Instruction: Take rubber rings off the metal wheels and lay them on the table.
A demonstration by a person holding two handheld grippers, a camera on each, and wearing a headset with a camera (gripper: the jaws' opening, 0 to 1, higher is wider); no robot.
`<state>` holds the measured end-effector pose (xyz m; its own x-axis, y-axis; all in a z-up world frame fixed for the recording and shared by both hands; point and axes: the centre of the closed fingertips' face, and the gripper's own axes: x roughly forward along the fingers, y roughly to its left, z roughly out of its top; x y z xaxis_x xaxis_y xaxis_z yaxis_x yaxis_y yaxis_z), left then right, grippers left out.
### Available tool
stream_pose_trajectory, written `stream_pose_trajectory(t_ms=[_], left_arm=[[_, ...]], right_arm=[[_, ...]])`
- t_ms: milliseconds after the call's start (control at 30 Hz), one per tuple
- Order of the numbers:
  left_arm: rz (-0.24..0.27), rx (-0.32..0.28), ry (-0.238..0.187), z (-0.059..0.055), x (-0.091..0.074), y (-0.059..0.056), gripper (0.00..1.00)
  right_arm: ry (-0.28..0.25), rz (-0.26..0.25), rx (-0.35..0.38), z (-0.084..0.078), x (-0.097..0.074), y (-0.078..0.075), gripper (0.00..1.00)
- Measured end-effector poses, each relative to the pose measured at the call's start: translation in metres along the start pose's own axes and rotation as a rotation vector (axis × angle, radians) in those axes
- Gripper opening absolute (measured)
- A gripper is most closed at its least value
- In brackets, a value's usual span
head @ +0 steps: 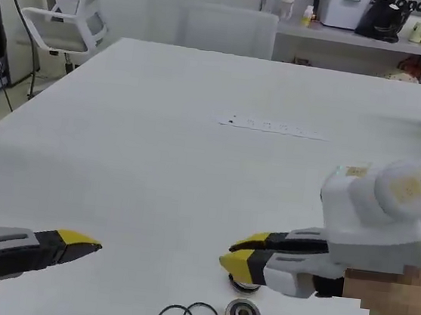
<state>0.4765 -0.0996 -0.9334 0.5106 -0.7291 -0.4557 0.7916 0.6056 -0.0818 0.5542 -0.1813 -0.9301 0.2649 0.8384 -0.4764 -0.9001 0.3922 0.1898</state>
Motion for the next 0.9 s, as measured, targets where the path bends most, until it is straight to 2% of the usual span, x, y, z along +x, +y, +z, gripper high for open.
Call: stream_pose_trajectory(t_ms=[67, 133, 200, 267, 400, 533, 600, 667, 733, 800, 900], left_arm=[[-0.004, -0.005, -0.011, 0.002, 0.0, -0.001, 0.77], [-0.008, -0.004, -0.018, 0.004, 0.0, -0.002, 0.77], [-0.011, 0.0, -0.022, 0.005, 0.0, -0.002, 0.77], [-0.017, 0.001, -0.028, 0.007, 0.0, -0.003, 0.78], [-0.03, 0.009, -0.044, 0.013, -0.002, -0.006, 0.79], [-0.049, 0.038, -0.023, 0.017, -0.002, -0.007, 0.8], [-0.068, 0.077, -0.004, 0.02, -0.002, -0.007, 0.78], [-0.066, 0.094, 0.001, 0.025, -0.002, -0.005, 0.76], [-0.07, 0.112, -0.005, 0.036, -0.001, -0.002, 0.77], [-0.078, 0.14, -0.024, 0.049, -0.001, 0.0, 0.77], [-0.088, 0.188, -0.036, 0.067, 0.002, 0.005, 0.76]], right_arm=[[-0.034, -0.011, 0.007, 0.008, -0.005, -0.003, 0.14], [-0.045, -0.02, 0.004, 0.012, -0.01, -0.006, 0.17], [-0.045, -0.057, -0.038, 0.016, -0.016, -0.013, 0.19], [-0.047, -0.073, -0.057, 0.019, -0.02, -0.017, 0.2], [-0.088, -0.074, -0.049, 0.031, -0.031, -0.021, 0.24], [-0.095, -0.074, -0.044, 0.04, -0.038, -0.027, 0.25], [-0.097, -0.07, -0.047, 0.044, -0.04, -0.029, 0.24], [-0.096, -0.069, -0.056, 0.046, -0.041, -0.032, 0.25], [-0.095, -0.076, -0.063, 0.048, -0.042, -0.037, 0.25], [-0.118, -0.112, -0.07, 0.052, -0.045, -0.047, 0.24], [-0.136, -0.122, -0.043, 0.053, -0.049, -0.058, 0.24]])
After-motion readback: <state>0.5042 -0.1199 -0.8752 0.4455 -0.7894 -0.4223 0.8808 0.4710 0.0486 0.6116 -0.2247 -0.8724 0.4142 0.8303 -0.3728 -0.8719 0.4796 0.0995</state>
